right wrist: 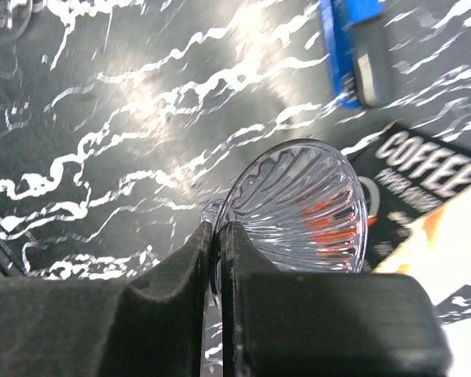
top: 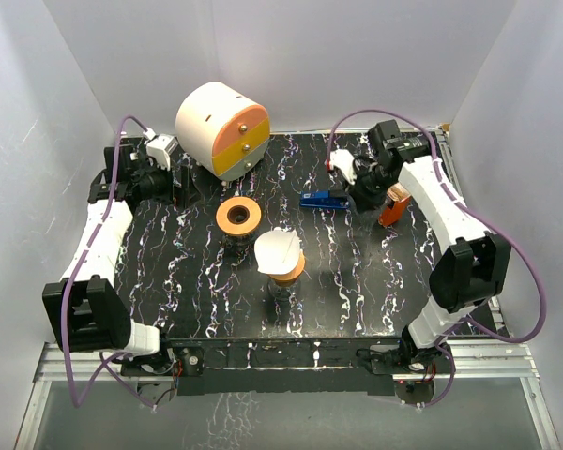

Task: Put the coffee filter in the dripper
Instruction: Pick up the coffee dripper from the center of the board.

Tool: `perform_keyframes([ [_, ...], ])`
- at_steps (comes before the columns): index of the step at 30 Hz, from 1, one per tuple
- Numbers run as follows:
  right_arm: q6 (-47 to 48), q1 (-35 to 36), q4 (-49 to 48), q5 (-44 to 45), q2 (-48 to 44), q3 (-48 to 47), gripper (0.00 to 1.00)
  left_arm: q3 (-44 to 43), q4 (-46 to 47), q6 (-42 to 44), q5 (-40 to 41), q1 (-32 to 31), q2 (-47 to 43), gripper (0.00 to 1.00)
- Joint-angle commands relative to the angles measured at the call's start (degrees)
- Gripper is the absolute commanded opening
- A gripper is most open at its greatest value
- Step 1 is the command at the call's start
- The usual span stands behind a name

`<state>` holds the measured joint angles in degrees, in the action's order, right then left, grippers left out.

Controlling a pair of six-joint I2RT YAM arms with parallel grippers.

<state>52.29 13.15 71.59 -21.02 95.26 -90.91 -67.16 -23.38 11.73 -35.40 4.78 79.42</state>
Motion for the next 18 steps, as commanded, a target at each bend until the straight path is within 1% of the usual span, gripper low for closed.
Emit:
perform_keyframes([
  [1, -3.23, 1.67, -6.35, -4.26, -3.12, -7.88, 0.0, -4.53, -0.53, -1.11, -3.48, 0.23, 1.57, 0.99],
  [6, -6.53, 5.64, -14.73, -5.67, -3.98, -11.09, 0.0, -5.83, 0.19, -1.93, -4.1, 0.17, 2.27, 0.99],
  [13, -10.14, 12.23, -27.09, -6.88, -4.49, -12.22, 0.0, -5.76, 3.55, -6.75, -3.7, 0.13, 2.67, 0.98],
  [18, -11.48, 16.31, -28.29, -8.28, -0.55, -16.59, 0.0, -4.59, 5.74, -10.12, -3.41, 0.21, 2.33, 0.96],
])
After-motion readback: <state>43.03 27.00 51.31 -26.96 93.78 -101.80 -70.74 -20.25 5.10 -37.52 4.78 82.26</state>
